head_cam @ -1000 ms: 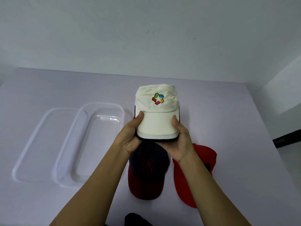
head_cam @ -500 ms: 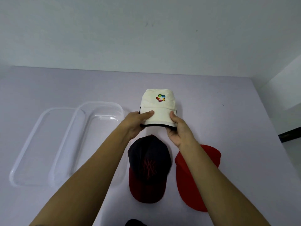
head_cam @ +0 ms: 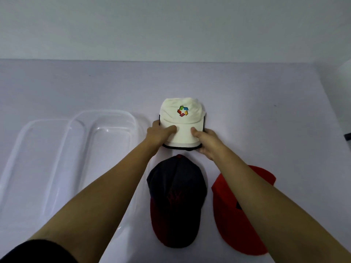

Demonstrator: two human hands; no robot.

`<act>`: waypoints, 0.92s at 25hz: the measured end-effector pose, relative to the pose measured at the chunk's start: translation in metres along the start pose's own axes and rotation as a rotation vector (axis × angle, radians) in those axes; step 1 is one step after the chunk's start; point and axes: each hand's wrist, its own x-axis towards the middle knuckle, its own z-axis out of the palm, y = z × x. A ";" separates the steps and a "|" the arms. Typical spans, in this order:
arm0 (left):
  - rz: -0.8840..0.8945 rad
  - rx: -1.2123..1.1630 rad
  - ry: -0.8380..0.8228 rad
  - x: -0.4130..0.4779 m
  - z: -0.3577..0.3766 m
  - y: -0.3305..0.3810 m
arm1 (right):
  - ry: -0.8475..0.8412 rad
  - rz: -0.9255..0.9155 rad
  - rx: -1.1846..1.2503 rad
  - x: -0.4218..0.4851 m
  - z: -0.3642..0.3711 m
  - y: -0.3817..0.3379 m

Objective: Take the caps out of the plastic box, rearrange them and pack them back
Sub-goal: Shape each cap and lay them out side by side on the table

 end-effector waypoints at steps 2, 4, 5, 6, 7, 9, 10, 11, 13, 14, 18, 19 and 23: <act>0.004 0.217 0.119 -0.004 0.009 -0.001 | 0.164 -0.043 -0.275 0.003 -0.002 0.003; 0.020 0.446 0.205 -0.003 0.017 -0.001 | 0.301 -0.093 -0.520 0.004 -0.005 0.002; 0.043 0.449 0.232 -0.003 0.019 0.001 | 0.309 -0.103 -0.575 0.005 -0.006 0.001; 0.105 0.402 0.243 -0.002 0.019 0.003 | 0.288 -0.125 -0.584 0.006 -0.006 -0.001; 0.190 0.329 0.256 -0.002 0.018 0.008 | 0.260 -0.190 -0.580 0.008 -0.007 -0.004; 0.379 0.244 0.317 0.002 0.009 0.023 | 0.215 -0.487 -0.594 0.011 -0.011 -0.016; 0.442 0.244 0.324 0.005 0.002 0.033 | 0.184 -0.647 -0.621 0.013 -0.013 -0.024; 0.461 0.249 0.287 0.008 -0.004 0.043 | 0.133 -0.761 -0.662 0.015 -0.014 -0.034; 0.397 0.317 0.092 0.015 -0.016 0.057 | -0.018 -0.795 -0.755 0.020 -0.014 -0.051; 0.358 0.370 -0.024 0.019 -0.021 0.061 | -0.092 -0.746 -0.791 0.022 -0.011 -0.058; 0.432 0.436 -0.164 0.028 -0.026 0.061 | -0.165 -0.642 -0.790 0.031 -0.005 -0.067; 0.464 0.469 -0.148 0.029 -0.027 0.062 | -0.166 -0.643 -0.796 0.031 -0.005 -0.069; 0.490 0.701 -0.075 0.039 -0.023 0.063 | -0.031 -0.694 -1.103 0.038 -0.004 -0.078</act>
